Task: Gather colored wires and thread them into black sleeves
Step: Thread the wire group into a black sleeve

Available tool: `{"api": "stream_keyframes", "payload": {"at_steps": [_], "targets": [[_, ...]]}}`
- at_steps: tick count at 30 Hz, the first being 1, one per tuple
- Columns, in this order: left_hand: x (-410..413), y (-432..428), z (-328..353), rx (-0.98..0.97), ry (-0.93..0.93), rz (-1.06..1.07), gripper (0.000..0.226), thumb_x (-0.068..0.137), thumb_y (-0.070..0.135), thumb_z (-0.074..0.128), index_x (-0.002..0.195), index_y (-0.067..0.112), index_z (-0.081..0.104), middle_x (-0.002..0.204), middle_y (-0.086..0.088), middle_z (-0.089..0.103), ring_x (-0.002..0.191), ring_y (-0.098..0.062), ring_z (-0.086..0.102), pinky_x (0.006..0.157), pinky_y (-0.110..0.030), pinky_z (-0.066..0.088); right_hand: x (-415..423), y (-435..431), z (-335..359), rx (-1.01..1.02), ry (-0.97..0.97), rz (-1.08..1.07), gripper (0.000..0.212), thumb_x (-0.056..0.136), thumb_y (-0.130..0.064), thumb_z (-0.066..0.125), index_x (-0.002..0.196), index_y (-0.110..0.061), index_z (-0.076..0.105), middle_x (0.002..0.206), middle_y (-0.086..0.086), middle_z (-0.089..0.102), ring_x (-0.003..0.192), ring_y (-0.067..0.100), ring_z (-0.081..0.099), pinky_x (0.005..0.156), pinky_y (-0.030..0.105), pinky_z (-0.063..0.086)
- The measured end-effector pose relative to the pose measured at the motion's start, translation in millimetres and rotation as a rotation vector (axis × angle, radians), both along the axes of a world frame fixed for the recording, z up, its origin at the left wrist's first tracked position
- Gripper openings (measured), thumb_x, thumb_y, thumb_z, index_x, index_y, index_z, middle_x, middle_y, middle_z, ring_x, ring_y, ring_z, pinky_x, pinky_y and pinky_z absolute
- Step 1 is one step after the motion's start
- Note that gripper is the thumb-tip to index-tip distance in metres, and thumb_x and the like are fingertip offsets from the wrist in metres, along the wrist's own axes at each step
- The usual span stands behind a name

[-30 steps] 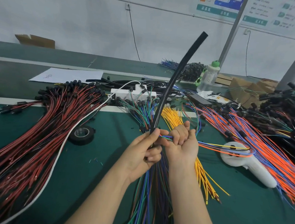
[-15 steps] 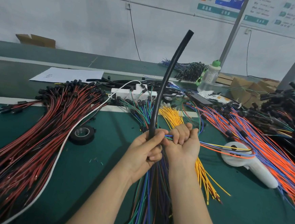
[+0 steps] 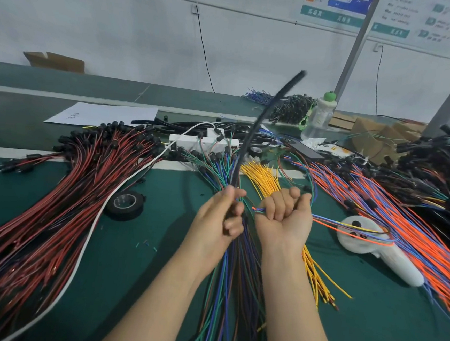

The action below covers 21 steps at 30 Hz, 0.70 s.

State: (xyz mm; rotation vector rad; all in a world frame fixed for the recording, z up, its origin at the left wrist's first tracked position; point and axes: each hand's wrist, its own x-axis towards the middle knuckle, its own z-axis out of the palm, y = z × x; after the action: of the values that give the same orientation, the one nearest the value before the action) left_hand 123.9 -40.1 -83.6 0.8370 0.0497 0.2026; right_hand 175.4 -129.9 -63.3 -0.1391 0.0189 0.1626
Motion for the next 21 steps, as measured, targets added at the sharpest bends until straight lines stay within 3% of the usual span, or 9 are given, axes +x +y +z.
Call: {"api": "stream_keyframes", "payload": {"at_steps": [2,4,8,17,21], "targets": [[0.5,5.4,4.6,-0.088,-0.053,0.037,0.020,0.099,0.019,0.038,0.090,0.010,0.053,0.064,0.002,0.055,0.053,-0.007,0.045,0.052,-0.017,0.035,-1.1,0.0,0.8,0.042,-0.012,0.023,0.052,0.103,-0.040,0.029,0.060,-0.013,0.044,0.038,-0.006,0.022,0.038,0.008,0.005,0.028,0.018,0.013],[1.0,8.5,5.6,-0.015,-0.062,0.099,0.018,0.100,0.016,0.037,0.089,0.014,0.051,0.075,0.001,0.067,0.067,-0.007,0.059,0.063,-0.019,0.041,-3.0,2.2,0.9,0.055,-0.025,0.052,0.052,0.103,-0.041,0.029,0.061,-0.013,0.043,0.038,-0.006,0.023,0.041,0.008,0.004,0.028,0.018,0.014],[0.6,9.4,2.6,0.042,-0.060,0.120,0.011,0.099,0.015,0.040,0.091,0.014,0.047,0.093,-0.005,0.072,0.085,-0.010,0.064,0.075,-0.023,0.048,-3.9,4.3,-0.3,0.086,-0.029,0.062,0.054,0.103,-0.041,0.029,0.059,-0.012,0.045,0.038,-0.005,0.023,0.041,0.008,0.004,0.029,0.018,0.014],[1.8,5.4,1.7,-0.107,-0.094,0.100,0.008,0.098,0.011,0.042,0.101,0.004,0.046,0.091,-0.011,0.073,0.082,-0.013,0.069,0.070,-0.021,0.055,-2.8,-3.5,0.3,0.178,-0.048,0.057,0.057,0.103,-0.039,0.030,0.056,-0.010,0.047,0.038,-0.004,0.022,0.041,0.007,0.005,0.028,0.018,0.015],[0.5,-1.2,2.6,-0.175,-0.086,0.061,0.013,0.097,0.011,0.043,0.102,0.001,0.050,0.095,-0.013,0.073,0.084,-0.014,0.070,0.069,-0.020,0.055,-4.1,-0.3,1.1,0.175,-0.042,0.053,0.054,0.103,-0.039,0.028,0.059,-0.011,0.045,0.047,-0.007,0.010,0.041,0.007,0.004,0.027,0.018,0.015]]}}
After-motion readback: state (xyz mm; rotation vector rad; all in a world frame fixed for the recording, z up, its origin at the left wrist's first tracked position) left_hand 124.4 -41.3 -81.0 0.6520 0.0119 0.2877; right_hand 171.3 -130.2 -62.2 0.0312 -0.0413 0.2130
